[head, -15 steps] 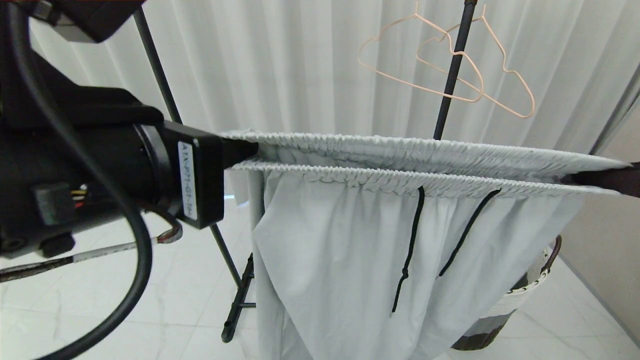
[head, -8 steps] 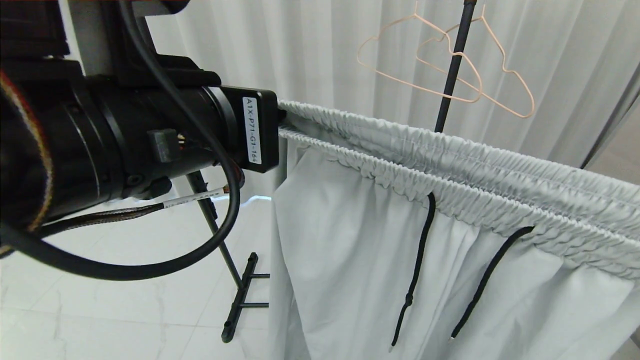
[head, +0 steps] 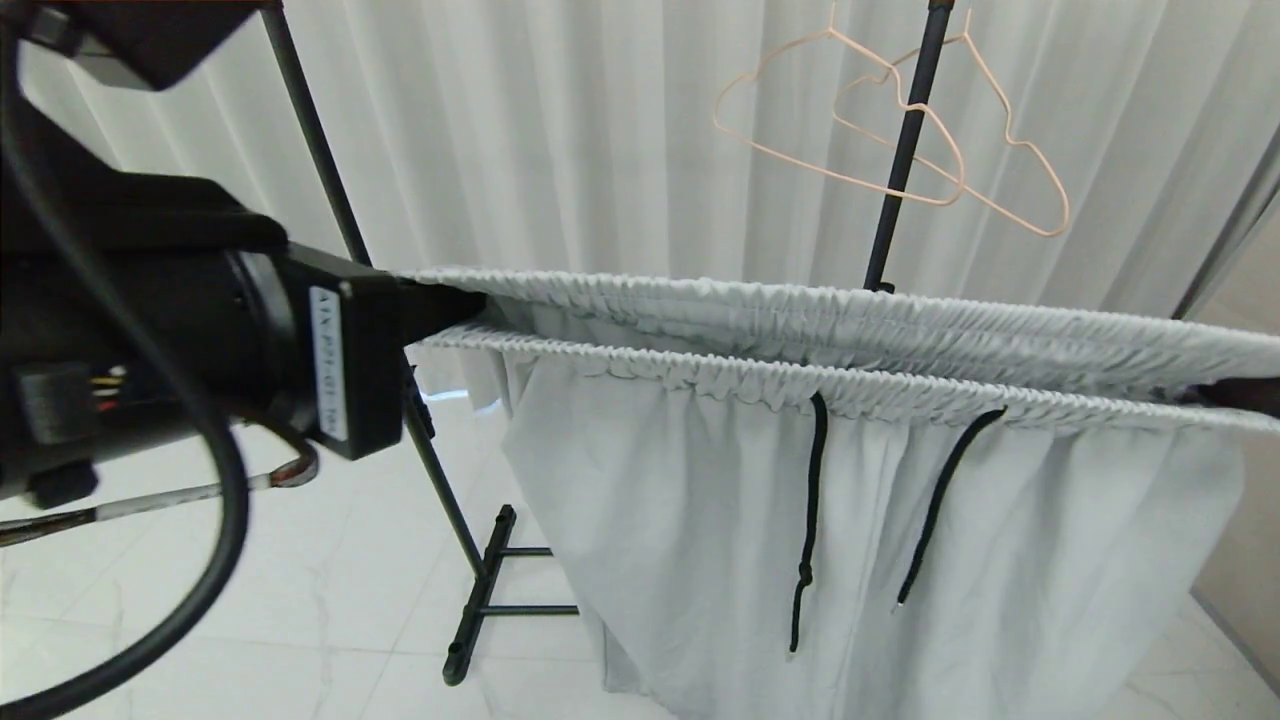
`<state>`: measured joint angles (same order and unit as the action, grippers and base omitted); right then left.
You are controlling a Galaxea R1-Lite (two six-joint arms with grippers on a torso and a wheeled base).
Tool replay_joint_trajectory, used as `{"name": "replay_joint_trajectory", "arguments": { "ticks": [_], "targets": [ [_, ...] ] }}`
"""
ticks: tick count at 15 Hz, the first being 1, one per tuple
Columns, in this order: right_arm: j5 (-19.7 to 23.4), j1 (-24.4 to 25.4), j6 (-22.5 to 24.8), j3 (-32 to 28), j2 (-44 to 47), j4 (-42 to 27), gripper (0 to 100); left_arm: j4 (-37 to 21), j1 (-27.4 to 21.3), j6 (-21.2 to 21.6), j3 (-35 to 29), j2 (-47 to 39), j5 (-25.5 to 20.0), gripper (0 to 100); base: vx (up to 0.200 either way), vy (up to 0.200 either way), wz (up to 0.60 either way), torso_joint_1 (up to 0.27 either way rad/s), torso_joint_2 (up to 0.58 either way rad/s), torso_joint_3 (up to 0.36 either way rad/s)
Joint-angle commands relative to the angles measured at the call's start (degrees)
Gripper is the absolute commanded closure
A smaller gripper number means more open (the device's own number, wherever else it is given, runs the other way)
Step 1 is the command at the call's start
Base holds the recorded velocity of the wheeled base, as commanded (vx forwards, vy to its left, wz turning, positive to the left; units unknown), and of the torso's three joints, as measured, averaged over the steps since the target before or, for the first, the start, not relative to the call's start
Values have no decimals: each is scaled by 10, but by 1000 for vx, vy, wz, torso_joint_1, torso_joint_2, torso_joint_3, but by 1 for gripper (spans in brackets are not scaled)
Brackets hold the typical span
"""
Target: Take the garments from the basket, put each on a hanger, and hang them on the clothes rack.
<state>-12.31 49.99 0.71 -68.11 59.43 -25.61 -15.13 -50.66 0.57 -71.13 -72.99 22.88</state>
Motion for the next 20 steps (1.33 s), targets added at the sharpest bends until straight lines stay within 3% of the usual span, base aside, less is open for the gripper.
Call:
{"name": "replay_joint_trajectory", "arguments": {
  "ticks": [1,3,5,7,9,13,16,17,20],
  "targets": [
    [-2,-22,2,1,61,72,100,-38,-45,-2,9,72,-5,100,0,0,0,0,0,0],
    [1,-22,1,1,90,129,100,-59,-74,-1,29,107,-6,100,0,0,0,0,0,0],
    [1,-19,2,-2,125,188,100,-61,-148,0,55,141,-6,100,0,0,0,0,0,0],
    [0,-18,2,-1,137,205,100,-60,-216,0,57,147,-2,100,0,0,0,0,0,0],
    [-2,-18,2,2,137,205,100,-60,-241,12,61,147,0,100,0,0,0,0,0,0],
    [-3,-19,3,1,133,198,100,-59,-231,45,94,153,12,100,0,0,0,0,0,0],
    [-3,-18,11,-3,118,178,100,-39,-155,44,90,123,40,100,0,0,0,0,0,0],
    [-3,-18,19,-3,100,152,100,6,-93,44,86,97,41,100,0,0,0,0,0,0],
    [-4,-6,21,16,69,117,100,41,-66,42,92,71,44,100,0,0,0,0,0,0]
  ]
}}
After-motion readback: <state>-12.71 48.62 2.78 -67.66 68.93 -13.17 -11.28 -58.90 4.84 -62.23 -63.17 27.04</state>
